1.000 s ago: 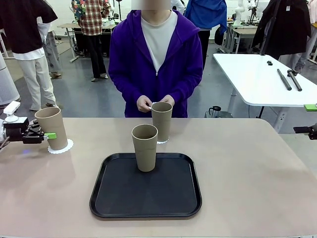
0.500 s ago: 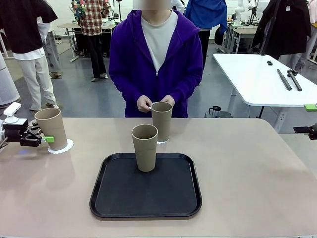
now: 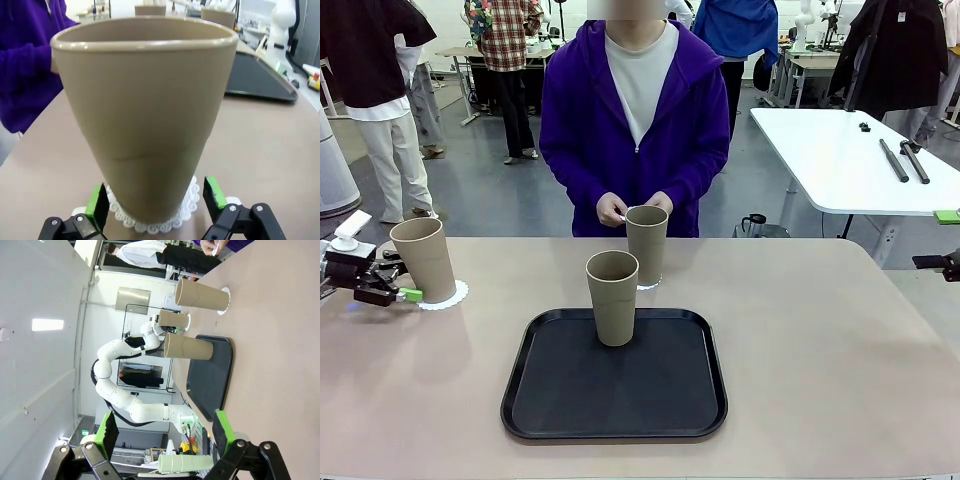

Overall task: Place coasters on the table and set cups on them.
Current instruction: Take one Reusable plastic cup from the Flat Tray and place it on a coaster set by the human.

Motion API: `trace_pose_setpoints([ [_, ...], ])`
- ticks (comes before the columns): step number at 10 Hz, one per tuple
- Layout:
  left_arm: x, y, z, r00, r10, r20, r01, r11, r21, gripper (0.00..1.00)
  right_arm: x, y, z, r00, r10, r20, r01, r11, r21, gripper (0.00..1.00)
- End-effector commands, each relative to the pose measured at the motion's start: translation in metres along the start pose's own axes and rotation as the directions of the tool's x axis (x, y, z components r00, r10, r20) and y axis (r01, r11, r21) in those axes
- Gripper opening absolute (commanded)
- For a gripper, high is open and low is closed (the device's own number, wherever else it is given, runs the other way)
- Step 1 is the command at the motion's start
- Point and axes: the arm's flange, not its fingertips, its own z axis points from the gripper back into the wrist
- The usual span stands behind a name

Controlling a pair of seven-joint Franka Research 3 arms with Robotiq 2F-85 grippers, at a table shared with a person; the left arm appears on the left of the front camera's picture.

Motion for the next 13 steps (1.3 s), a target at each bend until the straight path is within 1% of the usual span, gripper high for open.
trace_pose_setpoints([
  [1, 0.024, -0.004, 0.024, 0.992, 0.0, -0.129, 0.003, 1.0, 0.022, 1.0, 0.001, 0.0, 0.0, 1.0, 0.001, -0.003, -0.001, 1.0, 0.003, 1.0],
  [2, 0.041, -0.003, 0.044, 0.981, 0.015, -0.195, -0.008, 0.999, 0.038, 1.0, 0.001, 0.0, 0.0, 1.0, 0.001, -0.003, -0.001, 1.0, 0.003, 1.0],
  [3, 0.063, -0.003, 0.067, 0.958, 0.031, -0.286, -0.009, 0.997, 0.078, 1.0, 0.001, 0.0, 0.0, 1.0, 0.001, -0.003, -0.001, 1.0, 0.003, 1.0],
  [4, 0.088, -0.006, 0.081, 0.936, 0.076, -0.344, -0.029, 0.99, 0.14, 1.0, 0.001, 0.0, 0.0, 1.0, 0.001, -0.003, -0.001, 1.0, 0.003, 1.0],
  [5, 0.123, -0.014, 0.088, 0.927, 0.141, -0.348, -0.061, 0.971, 0.23, 1.0, 0.001, 0.0, 0.0, 1.0, 0.001, -0.003, -0.001, 1.0, 0.003, 1.0],
  [6, 0.155, -0.026, 0.088, 0.88, 0.216, -0.423, -0.099, 0.955, 0.281, 1.0, 0.001, 0.0, 0.0, 1.0, 0.001, -0.003, -0.001, 1.0, 0.003, 1.0],
  [7, 0.188, -0.039, 0.084, 0.835, 0.243, -0.494, -0.106, 0.951, 0.29, 1.0, 0.001, 0.0, 0.0, 1.0, 0.001, -0.003, -0.001, 1.0, 0.003, 1.0],
  [8, 0.216, -0.056, 0.08, 0.756, 0.333, -0.563, -0.151, 0.927, 0.344, 1.0, 0.001, 0.0, 0.0, 1.0, 0.001, -0.003, -0.001, 1.0, 0.003, 1.0],
  [9, 0.236, -0.065, 0.074, 0.706, 0.354, -0.613, -0.136, 0.918, 0.373, 1.0, 0.001, 0.0, 0.0, 1.0, 0.001, -0.003, -0.001, 1.0, 0.003, 1.0],
  [10, 0.253, -0.075, 0.068, 0.644, 0.364, -0.673, -0.092, 0.91, 0.404, 1.0, 0.001, 0.0, 0.0, 1.0, 0.001, -0.003, -0.001, 1.0, 0.003, 1.0],
  [11, 0.269, -0.088, 0.062, 0.6, 0.388, -0.699, -0.094, 0.903, 0.42, 1.0, 0.001, 0.0, 0.0, 1.0, 0.001, -0.003, -0.001, 1.0, 0.003, 1.0],
  [12, 0.283, -0.108, 0.055, 0.567, 0.383, -0.729, -0.094, 0.91, 0.404, 1.0, 0.001, 0.0, 0.0, 1.0, 0.001, -0.003, -0.001, 1.0, 0.003, 1.0],
  [13, 0.293, -0.123, 0.05, 0.554, 0.363, -0.749, -0.09, 0.921, 0.379, 1.0, 0.001, 0.0, 0.0, 1.0, 0.001, -0.003, -0.001, 1.0, 0.003, 1.0],
])
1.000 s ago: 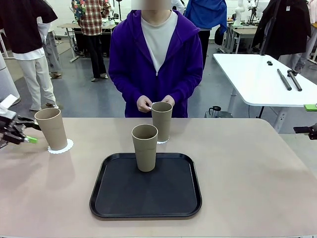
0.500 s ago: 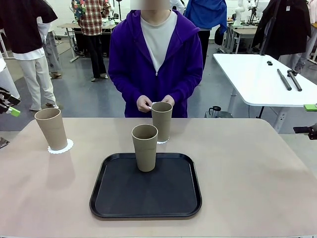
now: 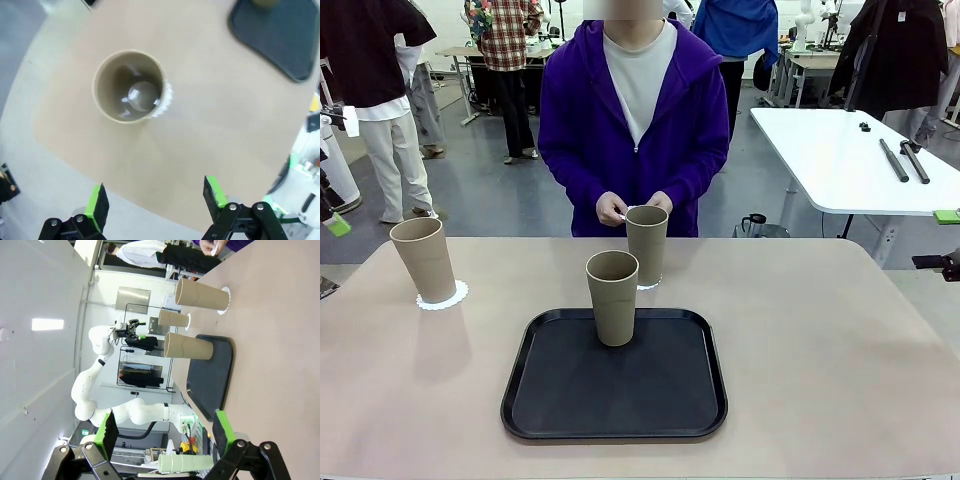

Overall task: Place coasters on the table and set cups on them.
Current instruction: Take one Reusable plastic cup from the Flat Tray and place it on a coaster set by the human.

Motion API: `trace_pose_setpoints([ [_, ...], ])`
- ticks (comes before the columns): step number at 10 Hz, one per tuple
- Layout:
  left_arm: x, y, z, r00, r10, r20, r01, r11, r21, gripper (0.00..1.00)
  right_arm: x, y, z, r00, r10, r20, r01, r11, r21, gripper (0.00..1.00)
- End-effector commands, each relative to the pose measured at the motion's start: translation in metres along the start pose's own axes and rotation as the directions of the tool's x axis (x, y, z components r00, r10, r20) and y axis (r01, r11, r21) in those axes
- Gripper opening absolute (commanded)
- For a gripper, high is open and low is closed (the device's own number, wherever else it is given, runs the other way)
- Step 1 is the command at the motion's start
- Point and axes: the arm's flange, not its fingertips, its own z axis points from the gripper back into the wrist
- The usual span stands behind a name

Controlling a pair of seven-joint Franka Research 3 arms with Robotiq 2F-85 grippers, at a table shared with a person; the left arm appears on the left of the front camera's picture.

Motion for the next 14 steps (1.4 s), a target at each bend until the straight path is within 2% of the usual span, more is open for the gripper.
trace_pose_setpoints([
  [1, 0.003, -0.028, 0.008, 0.998, -0.039, -0.047, 0.038, 0.999, -0.021, 1.0, 0.0, 0.0, 0.001, 1.0, 0.001, 0.0, -0.001, 1.0, 0.003, 1.0],
  [2, 0.001, -0.03, 0.006, 0.999, -0.02, -0.033, 0.018, 0.999, -0.037, 1.0, 0.0, 0.0, 0.001, 1.0, 0.001, 0.0, -0.001, 1.0, 0.003, 1.0],
  [3, 0.003, -0.016, 0.007, 0.999, -0.024, -0.027, 0.023, 1.0, -0.017, 1.0, 0.0, 0.0, 0.001, 1.0, 0.001, 0.0, -0.001, 1.0, 0.003, 1.0],
  [14, 0.001, -0.019, 0.006, 0.999, -0.032, -0.016, 0.031, 0.999, -0.032, 1.0, 0.0, 0.0, 0.001, 1.0, 0.001, 0.0, -0.001, 1.0, 0.003, 1.0],
])
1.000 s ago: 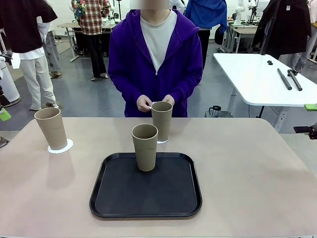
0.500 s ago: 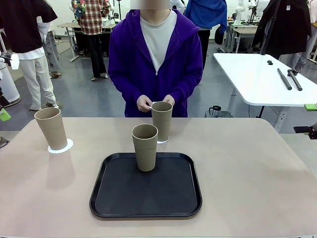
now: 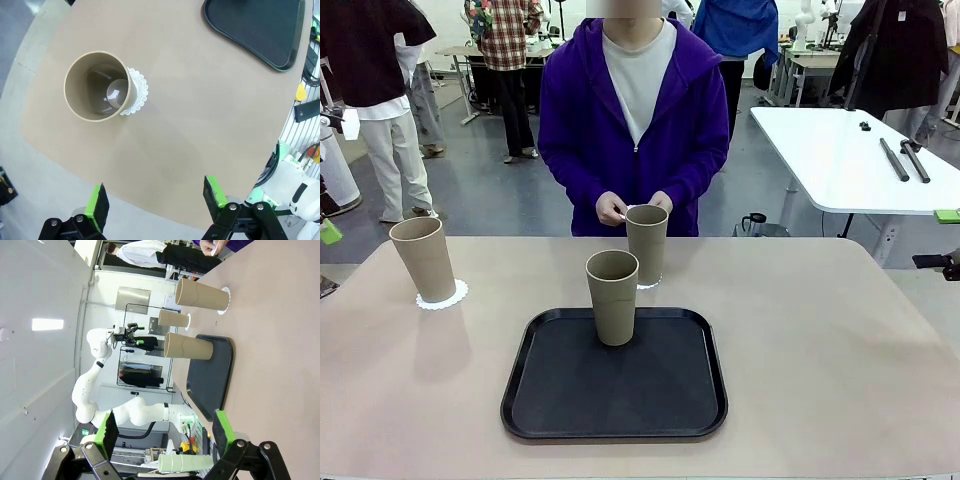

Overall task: Place coasters on the table and set cups on them.
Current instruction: Take one Reusable plastic cup from the Flat Tray and place it on a coaster set by the human.

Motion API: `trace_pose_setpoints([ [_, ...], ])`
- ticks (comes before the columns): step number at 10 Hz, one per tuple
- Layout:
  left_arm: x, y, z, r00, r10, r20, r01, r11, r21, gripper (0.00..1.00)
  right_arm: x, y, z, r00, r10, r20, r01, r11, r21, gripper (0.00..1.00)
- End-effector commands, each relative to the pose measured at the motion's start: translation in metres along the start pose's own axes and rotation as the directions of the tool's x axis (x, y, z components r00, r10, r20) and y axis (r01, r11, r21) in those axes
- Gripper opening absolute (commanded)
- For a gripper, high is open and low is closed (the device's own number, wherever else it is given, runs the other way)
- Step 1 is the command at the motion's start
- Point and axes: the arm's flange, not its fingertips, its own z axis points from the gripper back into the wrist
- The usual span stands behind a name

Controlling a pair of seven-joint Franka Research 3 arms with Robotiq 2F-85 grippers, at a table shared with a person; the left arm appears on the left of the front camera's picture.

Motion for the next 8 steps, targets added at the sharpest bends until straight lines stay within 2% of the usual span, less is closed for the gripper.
trace_pose_setpoints([
  [1, -0.016, 0.003, 0.009, 0.983, 0.179, 0.044, -0.175, 0.981, -0.084, 1.0, 0.0, 0.0, 0.001, 1.0, 0.001, 0.0, -0.001, 1.0, 0.003, 1.0],
  [2, -0.043, -0.002, 0.015, 0.937, 0.335, 0.096, -0.3, 0.916, -0.266, 1.0, 0.0, 0.0, 0.001, 1.0, 0.001, 0.0, -0.001, 1.0, 0.003, 1.0],
  [4, -0.079, 0.007, 0.022, 0.819, 0.549, 0.169, -0.389, 0.747, -0.539, 1.0, 0.0, 0.0, 0.001, 1.0, 0.001, 0.0, -0.001, 1.0, 0.003, 1.0],
  [5, -0.105, 0.006, 0.016, 0.717, 0.655, 0.239, -0.362, 0.643, -0.675, 1.0, 0.0, 0.0, 0.001, 1.0, 0.001, 0.0, -0.001, 1.0, 0.003, 1.0],
  [6, -0.128, 0.008, 0.009, 0.65, 0.713, 0.264, -0.314, 0.568, -0.761, 1.0, 0.0, 0.0, 0.001, 1.0, 0.001, 0.0, -0.001, 1.0, 0.003, 1.0],
  [8, -0.169, 0.026, -0.018, 0.509, 0.816, 0.273, -0.278, 0.456, -0.846, 1.0, 0.0, 0.0, 0.001, 1.0, 0.001, 0.0, -0.001, 1.0, 0.003, 1.0],
])
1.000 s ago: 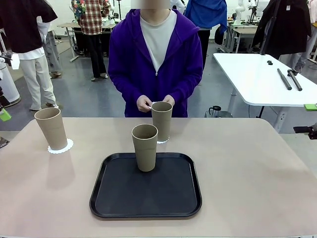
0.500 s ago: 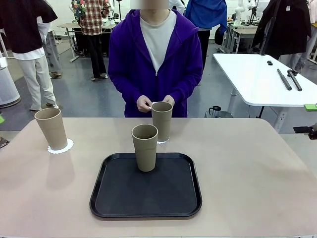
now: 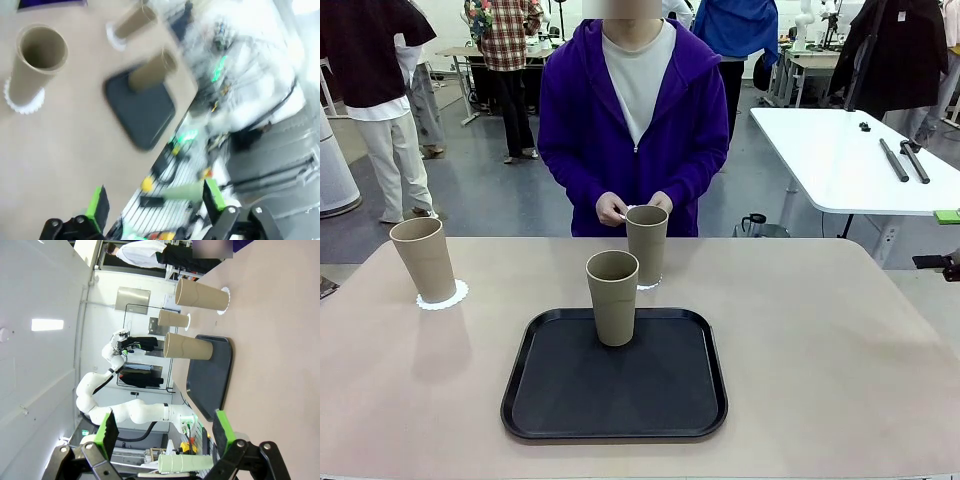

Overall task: Place coasters on the table and set cups on them.
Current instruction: Take one Reusable plastic cup from the Flat Tray and place it on a coaster set by the human.

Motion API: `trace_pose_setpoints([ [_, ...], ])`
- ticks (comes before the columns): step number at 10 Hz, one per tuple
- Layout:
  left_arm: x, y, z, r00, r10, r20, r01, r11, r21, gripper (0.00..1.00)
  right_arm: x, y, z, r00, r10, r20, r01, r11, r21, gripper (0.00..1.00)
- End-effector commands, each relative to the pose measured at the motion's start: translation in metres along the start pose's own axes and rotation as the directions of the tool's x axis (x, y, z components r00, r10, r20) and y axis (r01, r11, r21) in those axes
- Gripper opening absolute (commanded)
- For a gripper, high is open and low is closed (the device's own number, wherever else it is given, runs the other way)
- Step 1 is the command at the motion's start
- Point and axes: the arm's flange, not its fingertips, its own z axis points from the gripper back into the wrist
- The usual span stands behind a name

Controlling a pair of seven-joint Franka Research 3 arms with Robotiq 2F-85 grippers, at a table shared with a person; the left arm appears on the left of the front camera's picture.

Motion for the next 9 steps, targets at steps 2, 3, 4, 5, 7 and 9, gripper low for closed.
trace_pose_setpoints([
  [2, -0.011, 0.066, 0.015, 0.959, 0.179, 0.22, -0.138, 0.973, -0.187, 1.0, 0.0, 0.001, 0.0, 1.0, 0.003, -0.002, -0.003, 1.0, 0.004, 1.0],
  [3, -0.014, 0.084, 0.019, 0.952, 0.239, 0.19, -0.2, 0.959, -0.203, 1.0, 0.0, 0.001, 0.0, 1.0, 0.003, -0.002, -0.003, 1.0, 0.004, 1.0],
  [4, -0.014, 0.097, 0.023, 0.941, 0.296, 0.165, -0.262, 0.944, -0.202, 1.0, 0.0, 0.001, 0.0, 1.0, 0.003, -0.002, -0.003, 1.0, 0.004, 1.0],
  [5, -0.018, 0.101, 0.023, 0.945, 0.283, 0.163, -0.255, 0.952, -0.171, 1.0, 0.0, 0.001, 0.0, 1.0, 0.003, -0.002, -0.003, 1.0, 0.004, 1.0],
  [7, -0.031, 0.109, 0.025, 0.93, 0.32, 0.183, -0.288, 0.941, -0.181, 1.0, 0.0, 0.001, 0.0, 1.0, 0.003, -0.002, -0.003, 1.0, 0.004, 1.0],
  [9, -0.037, 0.123, 0.032, 0.916, 0.354, 0.189, -0.321, 0.929, -0.185, 1.0, 0.0, 0.001, 0.0, 1.0, 0.003, -0.002, -0.003, 1.0, 0.004, 1.0],
])
